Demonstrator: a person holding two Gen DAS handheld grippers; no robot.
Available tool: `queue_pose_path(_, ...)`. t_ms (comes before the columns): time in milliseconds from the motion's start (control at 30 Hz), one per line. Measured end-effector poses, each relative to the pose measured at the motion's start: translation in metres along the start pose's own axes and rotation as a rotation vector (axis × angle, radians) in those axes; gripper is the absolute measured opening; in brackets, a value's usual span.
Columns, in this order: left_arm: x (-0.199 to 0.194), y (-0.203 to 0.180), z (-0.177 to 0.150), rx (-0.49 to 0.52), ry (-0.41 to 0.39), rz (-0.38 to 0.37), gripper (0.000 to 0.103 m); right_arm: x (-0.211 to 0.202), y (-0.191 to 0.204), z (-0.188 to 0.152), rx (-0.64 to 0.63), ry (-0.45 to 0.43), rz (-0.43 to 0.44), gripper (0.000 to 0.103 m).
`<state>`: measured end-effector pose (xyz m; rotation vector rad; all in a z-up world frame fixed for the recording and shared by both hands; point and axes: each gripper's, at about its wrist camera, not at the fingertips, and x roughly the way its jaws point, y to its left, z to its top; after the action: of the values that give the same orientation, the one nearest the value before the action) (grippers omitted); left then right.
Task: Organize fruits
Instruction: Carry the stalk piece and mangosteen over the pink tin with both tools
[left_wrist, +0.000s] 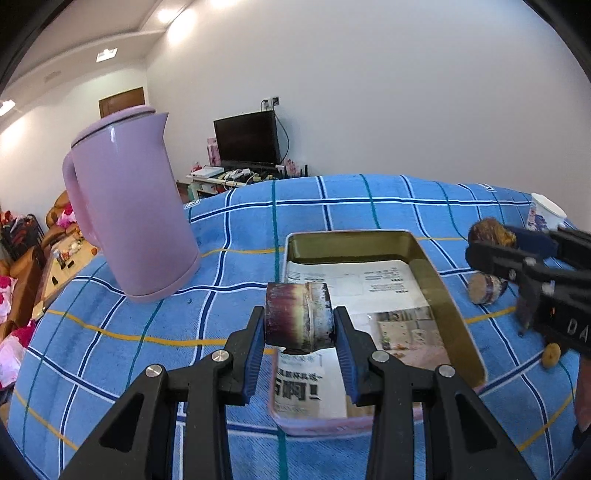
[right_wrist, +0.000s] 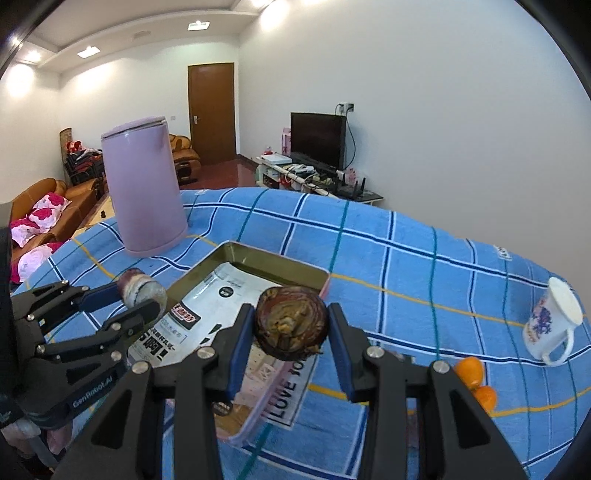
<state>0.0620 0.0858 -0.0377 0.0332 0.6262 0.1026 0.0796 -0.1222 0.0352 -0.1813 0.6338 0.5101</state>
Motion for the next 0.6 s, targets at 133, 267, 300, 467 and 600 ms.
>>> queue_pose_path(133, 0.007, 0.004, 0.003, -0.001, 0.007, 0.002, 0.038, 0.010, 0.002, -0.001, 0.020, 0.007, 0.013, 0.043)
queue_pose_path(267, 0.013, 0.005, 0.003, 0.002, 0.013, -0.002, 0.038, 0.020, 0.003, -0.001, 0.021, 0.016, 0.015, 0.043)
queue_pose_path(300, 0.014, 0.005, 0.003, 0.002, 0.015, -0.002, 0.038, 0.021, 0.004, -0.001, 0.022, 0.015, 0.014, 0.043)
queue_pose_path(467, 0.022, 0.006, 0.003, 0.001, 0.026, -0.002, 0.038, 0.026, 0.001, 0.000, 0.045, 0.000, 0.017, 0.043)
queue_pose_path(600, 0.025, 0.006, 0.005, 0.003, 0.029, 0.002, 0.038, 0.029, 0.003, 0.001, 0.050, -0.007, 0.022, 0.043)
